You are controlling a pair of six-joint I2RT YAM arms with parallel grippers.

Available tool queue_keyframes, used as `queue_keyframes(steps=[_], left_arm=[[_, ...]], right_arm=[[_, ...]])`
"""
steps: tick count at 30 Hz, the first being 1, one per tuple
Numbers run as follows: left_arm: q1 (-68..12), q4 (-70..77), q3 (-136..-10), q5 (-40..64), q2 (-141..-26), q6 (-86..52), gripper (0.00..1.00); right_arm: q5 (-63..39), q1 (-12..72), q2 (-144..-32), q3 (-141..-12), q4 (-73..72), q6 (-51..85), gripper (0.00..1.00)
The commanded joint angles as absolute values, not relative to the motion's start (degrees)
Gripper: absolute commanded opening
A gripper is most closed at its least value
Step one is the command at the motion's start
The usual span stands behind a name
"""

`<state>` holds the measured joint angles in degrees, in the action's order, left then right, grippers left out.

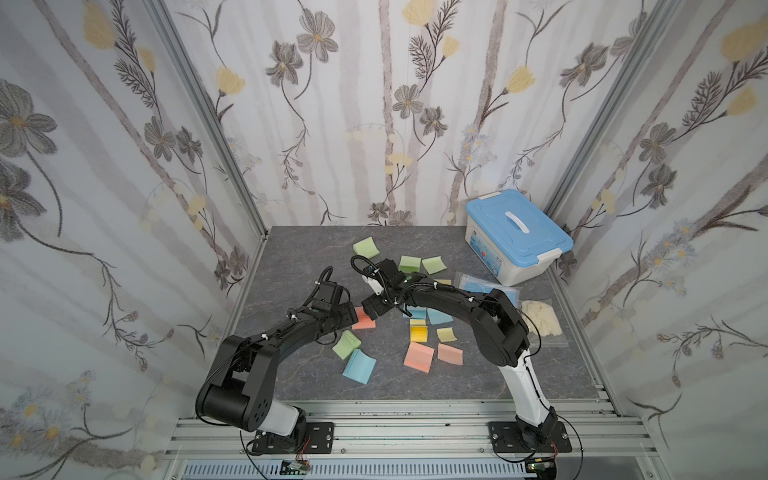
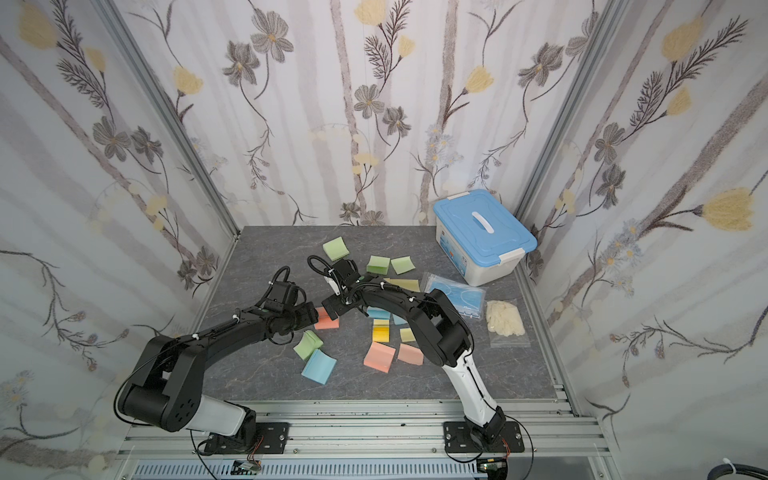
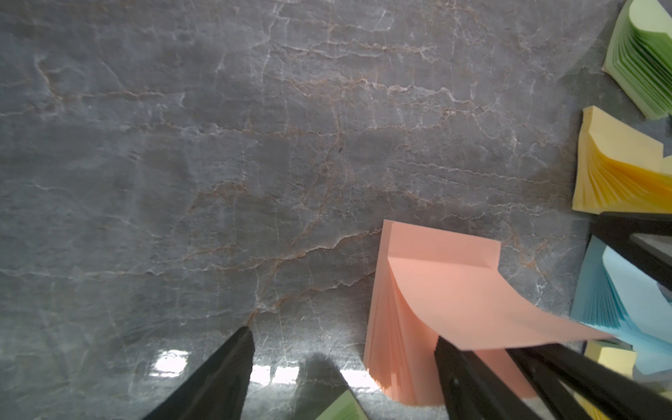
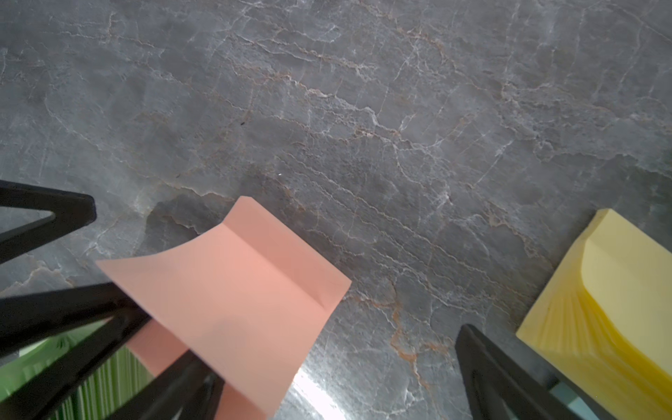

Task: Tear off pages from different memo pads
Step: Pick up the memo pad from the center of the board.

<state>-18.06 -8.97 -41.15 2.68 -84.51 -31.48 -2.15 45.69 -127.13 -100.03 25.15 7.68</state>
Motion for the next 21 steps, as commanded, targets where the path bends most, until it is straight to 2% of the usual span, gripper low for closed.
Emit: queue_keyframes(steps=[1,5,13,21], left_arm=[[-17.9,-8.3,-41.6,2.4,-84.2,-32.0,0.81],[-17.7,-10.1,-40.6,-1.5,-79.4,-31.8,0.81],[-17.5,-12.2,-35.5,-13.3,-64.4,-33.0,0.82],[-17.5,-12.0,-32.8,-15.7,-56.8,-33.8,0.83]], right_arm=[[-5.6,45.7,-128.2,-101.3,25.6,6.2,0.94],[-9.5,45.9,-129.9,-103.5,27.1,2.3,0.91],[-10.6,46.3,-133.4,-110.3,33.2,-3.4,0.79],[-10.1,47.2,-136.7,-116.3,37.4,-5.2,0.67]])
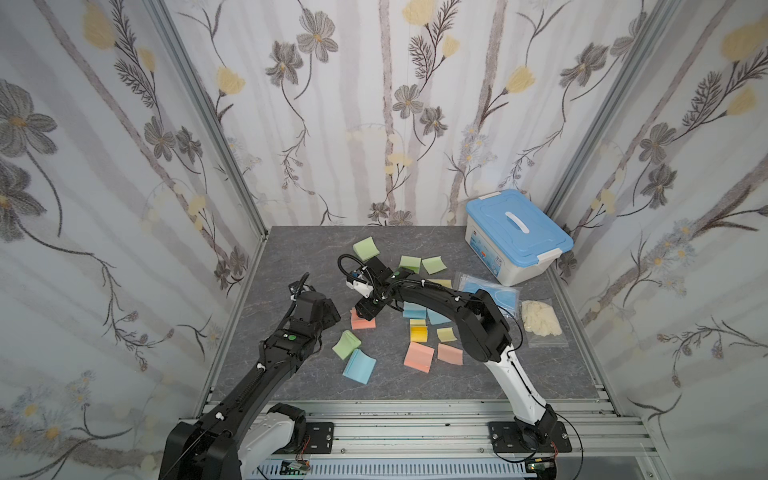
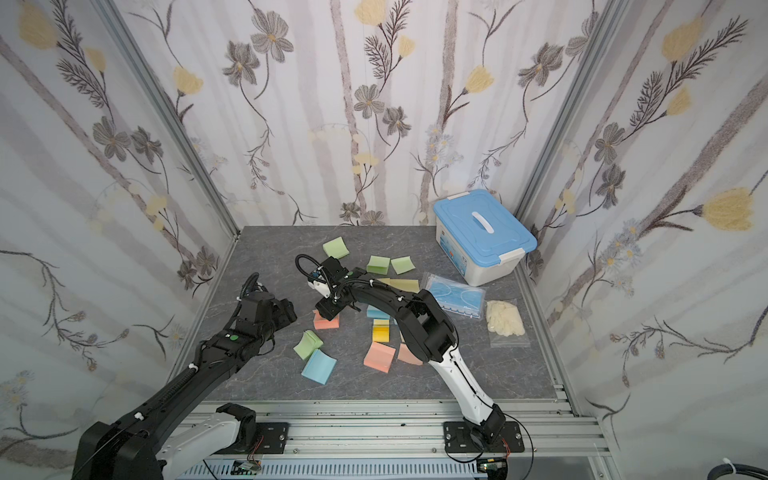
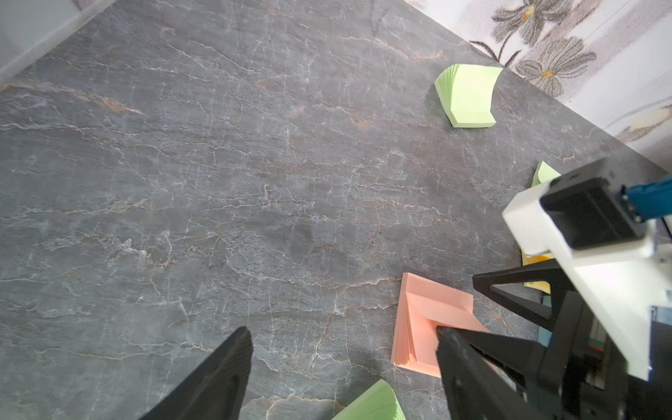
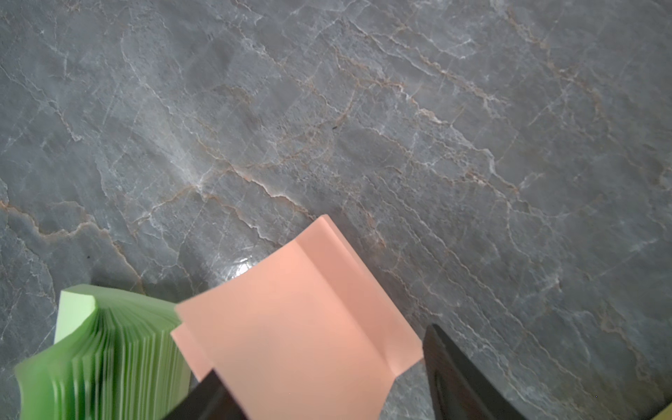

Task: Tear off pages from different memo pads
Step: Pick up the memo pad from the center of the board.

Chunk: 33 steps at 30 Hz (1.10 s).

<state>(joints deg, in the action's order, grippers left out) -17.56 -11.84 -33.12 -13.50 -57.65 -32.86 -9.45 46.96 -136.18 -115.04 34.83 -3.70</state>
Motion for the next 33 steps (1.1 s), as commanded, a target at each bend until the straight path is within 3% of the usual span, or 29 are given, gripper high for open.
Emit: queue_keyframes(steps=[1,4,7,10,16,25,33], left_arm=[[-17.5,-12.0,-32.8,-15.6,-56.8,-33.8,0.83],[-17.5,-12.0,-32.9,-15.2,-57.2,-34.0,0.83],[-17.4,-11.9,-32.9,-14.8,-57.2,-34.1,0.83],[-17.5,-11.9,-32.9,-14.6,-57.2,-34.2,0.83],[-17.5,-9.6,-32.2,-10.7,-57.2,-33.8,0.84],[-17.5,0.6,-30.4,5.6,-57.2,-32.9,0.87],[-17.5,13.1,-24.7,17.1,-48.7,-32.0,0.9]], right_arm=[[-10.3,47.4,-136.9,-116.8,37.6,-5.5,0.65],[-11.0,48.2,-137.4,-118.0,38.3,-7.9,0.52],[-10.9,48.9,-137.5,-118.5,38.9,-10.5,0.32],[-9.1,49.2,-137.1,-118.6,39.2,-12.1,0.0],[-9.9,48.5,-132.3,-117.8,39.3,-14.7,0.0],[-20.2,46.0,-119.7,-111.3,39.1,-23.4,0.0],[-28.7,45.5,-109.2,-102.8,38.5,-33.1,0.0]])
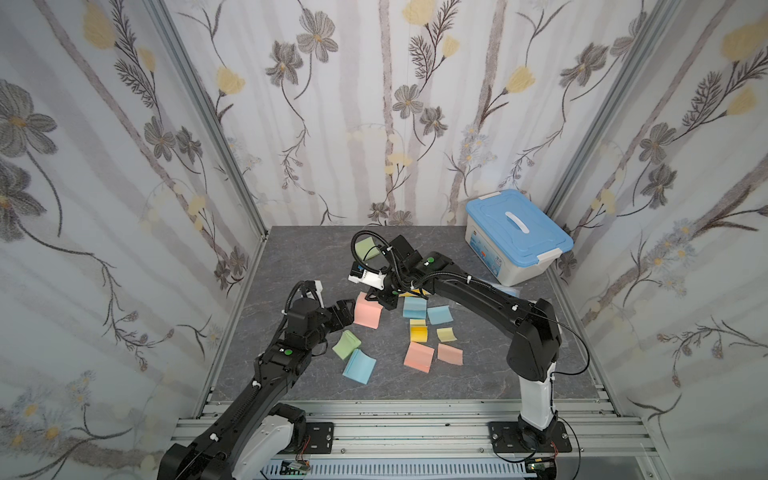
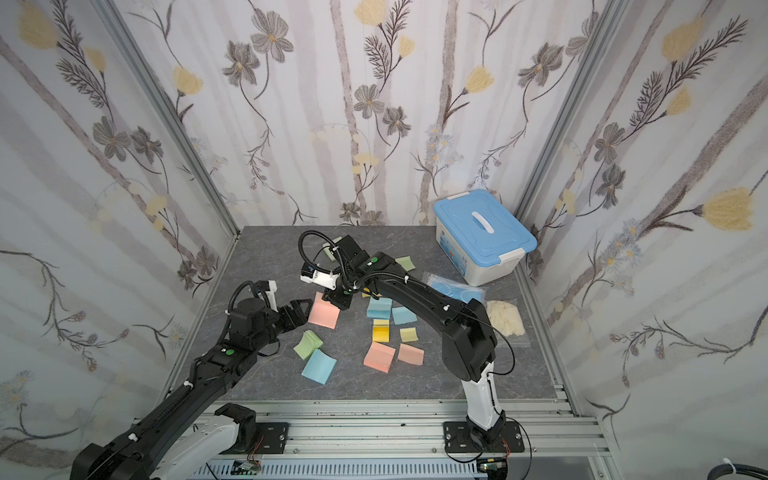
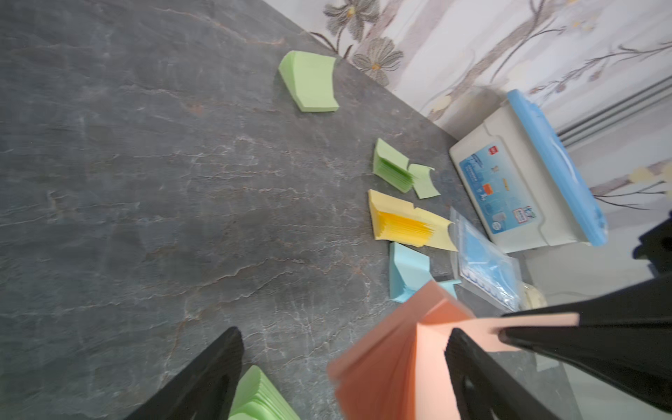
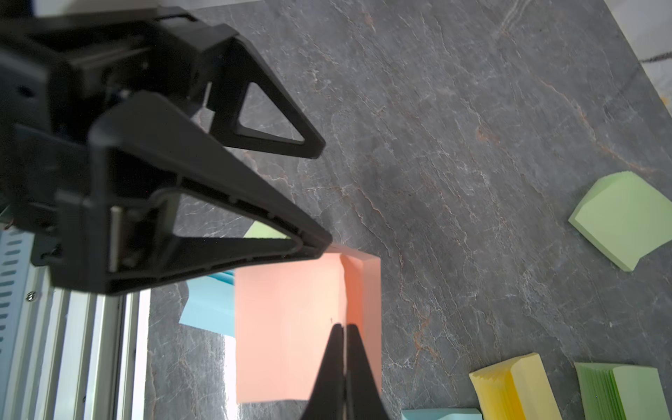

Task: Tear off pages from different memo pads
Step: Pick up the memo pad from the center of the board, then tear off the paper from the memo pad.

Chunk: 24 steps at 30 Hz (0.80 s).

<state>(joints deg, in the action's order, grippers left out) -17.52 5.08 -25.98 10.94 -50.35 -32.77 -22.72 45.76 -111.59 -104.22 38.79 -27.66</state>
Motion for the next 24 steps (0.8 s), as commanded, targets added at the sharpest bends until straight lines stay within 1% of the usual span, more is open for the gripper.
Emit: queue_keyframes(steps=[1,4,10,17,23,24], left_arm=[[-17.5,15.3,-24.0,19.1,-48.2,-32.2,0.9],[-18.1,20.4,-22.9,24.6,-47.8,-32.0,0.89],[-21.1,27.6,-21.7,32.0,-48.5,-30.0,0.86],[-25.0,27.1,-22.4,35.2,-47.7,-25.4,0.82],[-26.8,28.8,-23.0,40.5,-49.5,-24.1,0.74],[-27.2,28.7,-23.3,41.3,-49.9,-23.8,0.71]], right_arm=[[-29.8,45.2,-108.0,-101.9,38.5,-33.8,0.0],[-33.6,44.3,-104.8,-99.7,38.6,-35.6,0.0],[-41.8,42.7,-98.4,-93.9,38.7,-43.2,0.0],[-46.5,41.6,-93.2,-89.1,38.7,-47.6,0.0],[-49.0,39.7,-90.1,-87.5,38.7,-48.2,0.0],[-49.1,39.5,-89.9,-87.3,38.7,-48.2,0.0]])
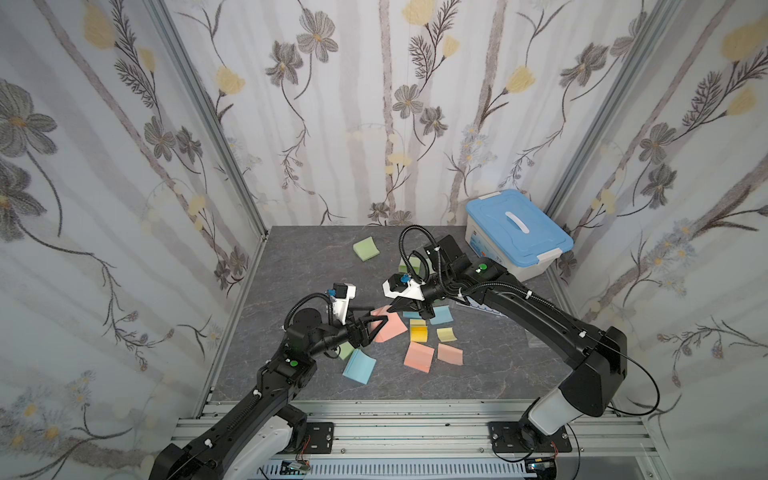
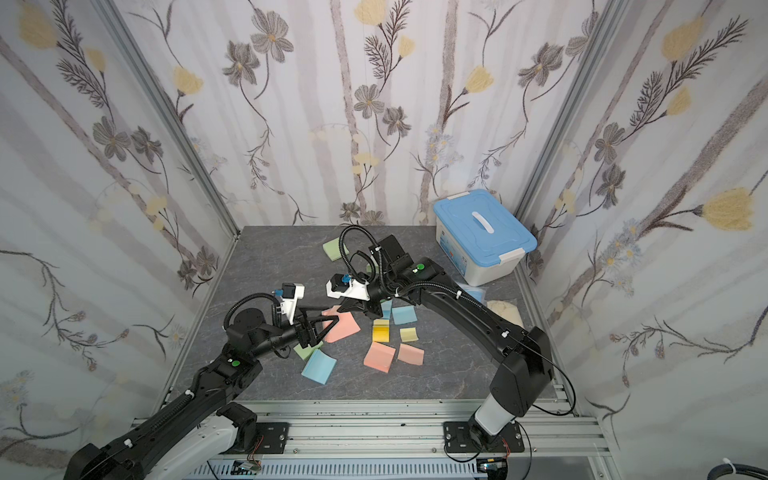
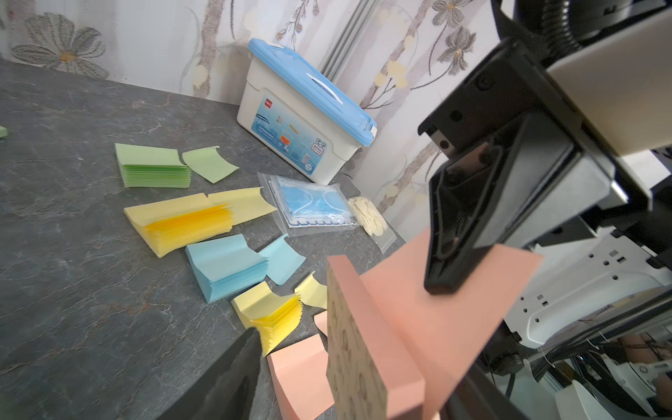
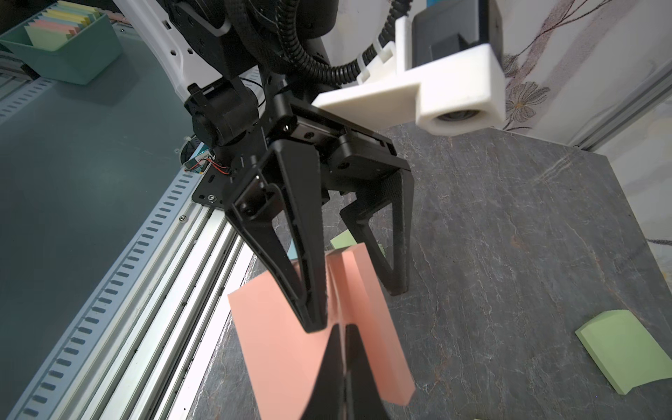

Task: Tear off pages from different memo pads
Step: Tear off the paper from the memo pad, then place the paper at the center of the board.

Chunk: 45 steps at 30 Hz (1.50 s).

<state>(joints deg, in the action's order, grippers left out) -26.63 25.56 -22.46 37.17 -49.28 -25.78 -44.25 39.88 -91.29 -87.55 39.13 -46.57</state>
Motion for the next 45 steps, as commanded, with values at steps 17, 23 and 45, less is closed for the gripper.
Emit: queue_keyframes(steps=[17,23,45], left_arm=[[-28.6,15.7,-26.5,24.3,-48.5,-21.4,0.07],[-28.7,7.7,-28.3,9.7,-47.8,-21.7,0.0],[-27.9,-4.2,-25.7,-19.1,-36.3,-28.7,0.0]], right_arm=[[-45.0,36.9,-89.0,-88.1,38.1,-46.8,0.0],[-39.8,36.9,-90.1,-88.8,35.7,-44.7,0.0],[-1.0,39.5,-135.2,-126.2,30.8,-49.7,0.01]])
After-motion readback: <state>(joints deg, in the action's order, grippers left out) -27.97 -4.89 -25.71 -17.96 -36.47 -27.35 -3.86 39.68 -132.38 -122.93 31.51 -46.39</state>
